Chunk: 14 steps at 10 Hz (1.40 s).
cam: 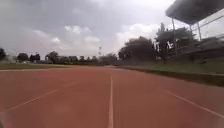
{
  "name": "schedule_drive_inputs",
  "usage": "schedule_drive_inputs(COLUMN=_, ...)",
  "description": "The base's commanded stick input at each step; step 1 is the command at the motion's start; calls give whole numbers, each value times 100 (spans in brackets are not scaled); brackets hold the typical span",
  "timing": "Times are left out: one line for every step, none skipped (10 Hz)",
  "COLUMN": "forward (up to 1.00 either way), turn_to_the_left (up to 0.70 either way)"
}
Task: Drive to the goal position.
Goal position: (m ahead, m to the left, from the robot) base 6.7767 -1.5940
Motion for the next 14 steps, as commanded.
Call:
schedule_drive_inputs(forward=45, turn_to_the_left=0)
schedule_drive_inputs(forward=45, turn_to_the_left=0)
schedule_drive_inputs(forward=45, turn_to_the_left=0)
schedule_drive_inputs(forward=45, turn_to_the_left=0)
schedule_drive_inputs(forward=45, turn_to_the_left=0)
schedule_drive_inputs(forward=45, turn_to_the_left=0)
schedule_drive_inputs(forward=45, turn_to_the_left=0)
schedule_drive_inputs(forward=45, turn_to_the_left=0)
schedule_drive_inputs(forward=45, turn_to_the_left=0)
schedule_drive_inputs(forward=45, turn_to_the_left=0)
schedule_drive_inputs(forward=45, turn_to_the_left=0)
schedule_drive_inputs(forward=45, turn_to_the_left=0)
schedule_drive_inputs(forward=45, turn_to_the_left=0)
schedule_drive_inputs(forward=45, turn_to_the_left=0)
